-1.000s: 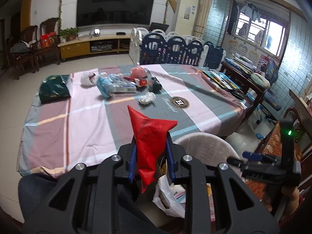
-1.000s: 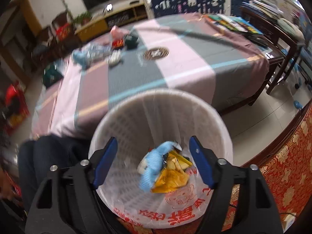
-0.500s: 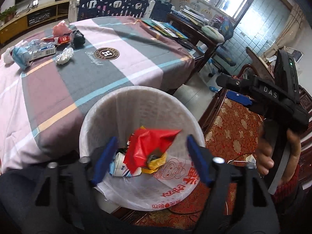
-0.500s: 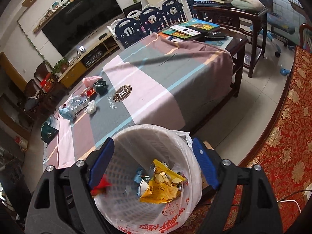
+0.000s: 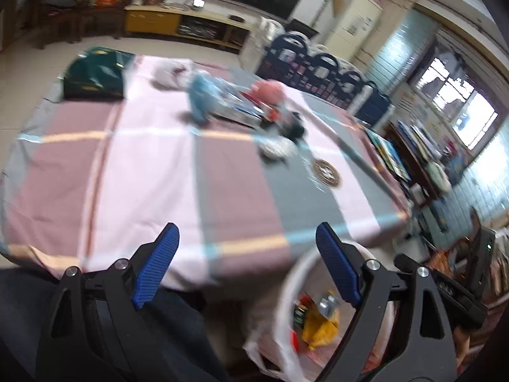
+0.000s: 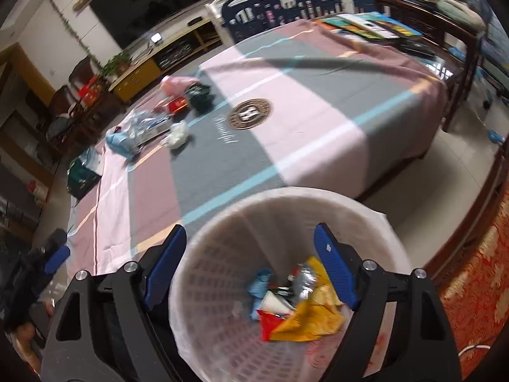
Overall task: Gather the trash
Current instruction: 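Grasp the blue face mask with the left gripper while the right grasps the white tissue, then carry the face mask and tissue over the wastebasket with both grippers, then open both grippers to drop the mask and tissue into the wastebasket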
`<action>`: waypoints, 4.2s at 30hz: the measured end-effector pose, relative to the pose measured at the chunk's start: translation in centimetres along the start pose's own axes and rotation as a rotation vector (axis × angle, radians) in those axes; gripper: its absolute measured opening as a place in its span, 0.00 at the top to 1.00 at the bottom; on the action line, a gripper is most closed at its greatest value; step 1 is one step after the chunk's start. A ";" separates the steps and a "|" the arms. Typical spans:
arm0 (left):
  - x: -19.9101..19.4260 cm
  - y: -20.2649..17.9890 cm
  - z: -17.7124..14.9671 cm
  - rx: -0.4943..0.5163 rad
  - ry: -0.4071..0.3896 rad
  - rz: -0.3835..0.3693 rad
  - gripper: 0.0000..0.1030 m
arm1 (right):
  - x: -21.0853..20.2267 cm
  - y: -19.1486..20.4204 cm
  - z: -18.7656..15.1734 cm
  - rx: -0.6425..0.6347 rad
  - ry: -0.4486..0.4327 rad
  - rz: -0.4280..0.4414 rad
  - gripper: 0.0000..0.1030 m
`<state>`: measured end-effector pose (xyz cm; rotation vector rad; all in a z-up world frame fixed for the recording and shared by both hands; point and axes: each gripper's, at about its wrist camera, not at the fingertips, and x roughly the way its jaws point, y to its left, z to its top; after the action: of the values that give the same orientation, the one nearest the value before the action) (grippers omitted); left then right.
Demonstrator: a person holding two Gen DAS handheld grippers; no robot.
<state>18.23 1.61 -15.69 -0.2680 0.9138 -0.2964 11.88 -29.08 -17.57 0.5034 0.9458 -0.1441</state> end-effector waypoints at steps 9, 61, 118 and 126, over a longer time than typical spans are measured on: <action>7.7 3.2 10.8 0.041 -0.016 0.183 0.12 | 3.6 4.3 1.3 -0.074 0.046 0.042 0.22; -6.6 1.0 1.6 0.145 -0.203 0.251 0.78 | 1.3 10.7 -0.1 -0.376 -0.097 -0.016 0.72; -4.1 -3.3 -2.3 0.176 0.012 -0.061 0.78 | 2.0 -3.3 -4.3 0.011 0.154 -0.159 0.27; 2.8 -11.4 -7.8 0.367 0.345 -0.405 0.77 | -4.5 -7.2 -0.9 0.161 -0.133 -0.189 0.15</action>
<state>11.95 -10.73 -18.27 -0.0578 1.1201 -0.8956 6.20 -35.37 -16.86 0.5451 0.8538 -0.4219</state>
